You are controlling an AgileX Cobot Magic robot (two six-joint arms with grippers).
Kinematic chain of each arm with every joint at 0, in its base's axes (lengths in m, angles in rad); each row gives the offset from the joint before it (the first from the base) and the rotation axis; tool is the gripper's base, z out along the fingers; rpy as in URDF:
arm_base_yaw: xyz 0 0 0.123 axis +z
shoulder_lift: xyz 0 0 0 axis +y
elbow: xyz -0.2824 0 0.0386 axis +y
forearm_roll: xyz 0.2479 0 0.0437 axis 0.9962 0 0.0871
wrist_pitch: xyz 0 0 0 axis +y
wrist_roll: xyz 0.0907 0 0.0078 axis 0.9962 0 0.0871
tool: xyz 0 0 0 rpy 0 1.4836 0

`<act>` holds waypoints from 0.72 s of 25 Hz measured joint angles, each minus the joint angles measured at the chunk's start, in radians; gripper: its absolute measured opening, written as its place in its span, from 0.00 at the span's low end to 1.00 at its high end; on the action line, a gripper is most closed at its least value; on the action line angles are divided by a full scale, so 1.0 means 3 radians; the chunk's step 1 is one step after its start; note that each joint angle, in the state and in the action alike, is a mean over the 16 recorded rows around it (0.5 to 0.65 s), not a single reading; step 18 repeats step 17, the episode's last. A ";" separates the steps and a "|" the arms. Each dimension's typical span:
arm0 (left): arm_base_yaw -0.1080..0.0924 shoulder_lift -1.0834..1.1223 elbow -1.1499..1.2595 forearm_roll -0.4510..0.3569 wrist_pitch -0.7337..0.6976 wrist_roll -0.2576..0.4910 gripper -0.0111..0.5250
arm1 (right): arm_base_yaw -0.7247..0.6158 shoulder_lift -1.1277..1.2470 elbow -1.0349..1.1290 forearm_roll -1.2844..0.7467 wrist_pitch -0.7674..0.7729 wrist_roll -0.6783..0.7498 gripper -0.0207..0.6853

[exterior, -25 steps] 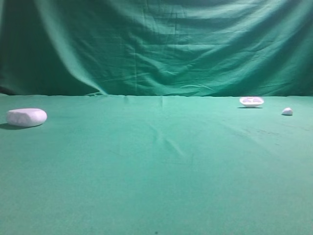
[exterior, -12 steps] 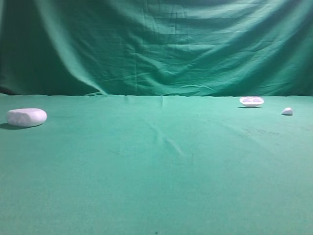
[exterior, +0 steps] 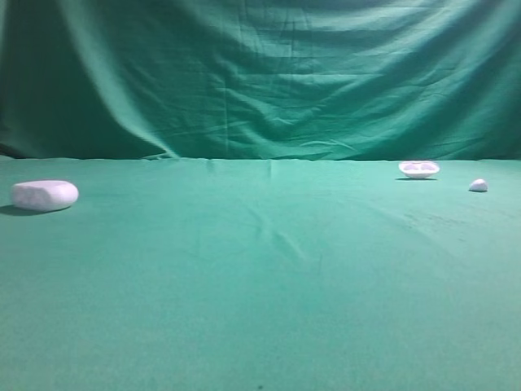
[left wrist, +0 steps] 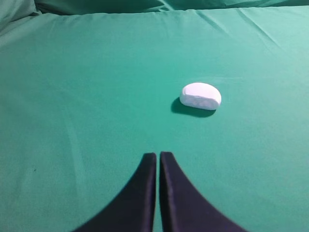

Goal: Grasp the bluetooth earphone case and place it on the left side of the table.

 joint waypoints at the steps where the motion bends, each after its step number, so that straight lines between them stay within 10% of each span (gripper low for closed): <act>1: 0.0000 0.0000 0.0000 0.0000 0.0000 0.0000 0.02 | 0.0000 0.0000 0.0000 0.0000 0.0005 0.0000 0.03; 18: 0.0000 0.0000 0.0000 0.0000 0.0000 0.0000 0.02 | 0.0000 0.0000 0.0000 0.0000 0.0012 0.0000 0.03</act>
